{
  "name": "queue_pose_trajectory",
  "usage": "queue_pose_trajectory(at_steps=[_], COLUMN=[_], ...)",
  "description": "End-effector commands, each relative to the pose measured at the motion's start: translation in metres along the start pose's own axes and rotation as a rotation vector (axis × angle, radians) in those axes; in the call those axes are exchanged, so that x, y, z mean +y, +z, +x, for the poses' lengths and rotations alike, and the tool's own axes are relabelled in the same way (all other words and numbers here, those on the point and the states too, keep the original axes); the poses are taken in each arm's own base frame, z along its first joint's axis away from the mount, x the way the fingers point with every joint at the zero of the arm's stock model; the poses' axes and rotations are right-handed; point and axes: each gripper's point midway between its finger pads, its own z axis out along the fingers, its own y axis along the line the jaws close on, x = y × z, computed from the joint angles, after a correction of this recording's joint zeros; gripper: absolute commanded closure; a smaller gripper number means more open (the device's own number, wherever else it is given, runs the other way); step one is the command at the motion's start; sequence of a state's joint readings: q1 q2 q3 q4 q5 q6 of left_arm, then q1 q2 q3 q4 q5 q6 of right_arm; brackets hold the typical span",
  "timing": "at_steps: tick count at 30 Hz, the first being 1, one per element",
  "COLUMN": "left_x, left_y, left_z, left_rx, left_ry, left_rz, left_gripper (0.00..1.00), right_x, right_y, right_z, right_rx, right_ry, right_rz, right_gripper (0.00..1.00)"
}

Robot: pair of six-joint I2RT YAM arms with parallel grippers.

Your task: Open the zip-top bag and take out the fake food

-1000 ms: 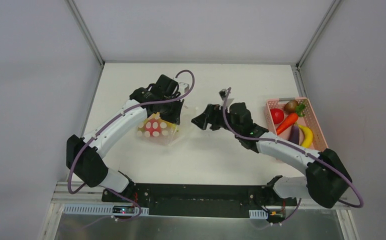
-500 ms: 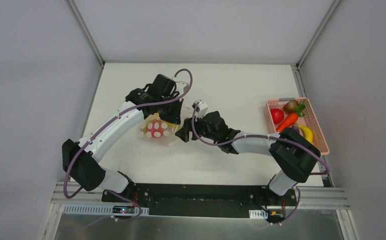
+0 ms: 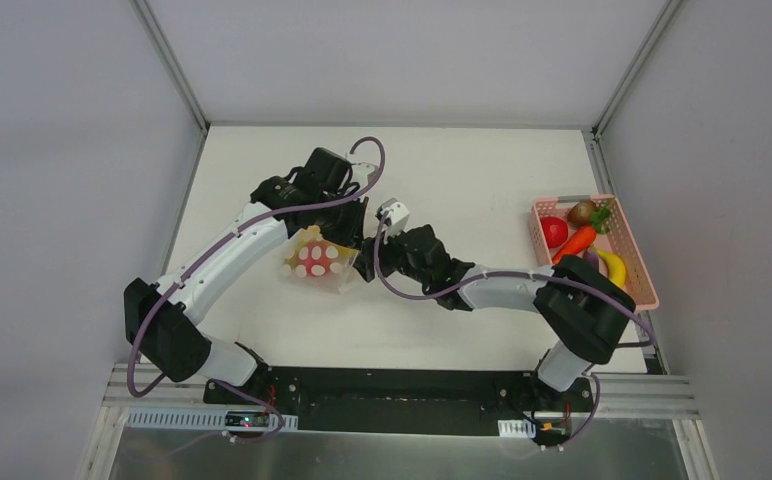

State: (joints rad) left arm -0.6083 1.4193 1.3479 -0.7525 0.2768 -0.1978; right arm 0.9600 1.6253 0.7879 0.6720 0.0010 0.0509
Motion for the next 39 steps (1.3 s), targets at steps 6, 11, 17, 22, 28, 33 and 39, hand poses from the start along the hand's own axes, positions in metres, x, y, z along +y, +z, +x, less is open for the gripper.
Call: queue_pose_trajectory(at_steps=[6,11,17,22,28,33,39], left_x=[-0.020,-0.022,-0.023,-0.021,-0.016,0.003,0.020], left_y=[-0.016,-0.012,-0.009,-0.004,-0.002,0.000,-0.002], left_z=[-0.011,-0.010,-0.009,-0.008,-0.007,-0.007,-0.009], left_rx=[-0.060,-0.047,-0.036,-0.025,-0.020,-0.019,-0.030], left_ry=[0.005,-0.002,-0.006,-0.008,-0.010,-0.006,-0.029], left_rz=[0.080,0.096,0.103,0.097,0.069,-0.035,-0.116], left_gripper=[1.00,1.00,1.00,1.00,1.00,1.00,1.00], right_x=[-0.013,-0.017,-0.020,-0.025,-0.027,-0.031,-0.029], right_y=[0.033,0.046,0.059,0.064,0.055,0.035,0.003], right_z=[-0.009,-0.001,0.005,0.010,0.010,0.003,-0.011], right_rx=[-0.117,-0.119,-0.112,-0.082,-0.057,-0.063,-0.063], right_ry=[-0.022,-0.035,-0.065,-0.113,-0.131,-0.128,-0.189], right_rz=[0.046,0.054,0.052,0.069,0.087,0.121,0.181], right_gripper=[0.35,0.38,0.49,0.66,0.89,1.00,1.00])
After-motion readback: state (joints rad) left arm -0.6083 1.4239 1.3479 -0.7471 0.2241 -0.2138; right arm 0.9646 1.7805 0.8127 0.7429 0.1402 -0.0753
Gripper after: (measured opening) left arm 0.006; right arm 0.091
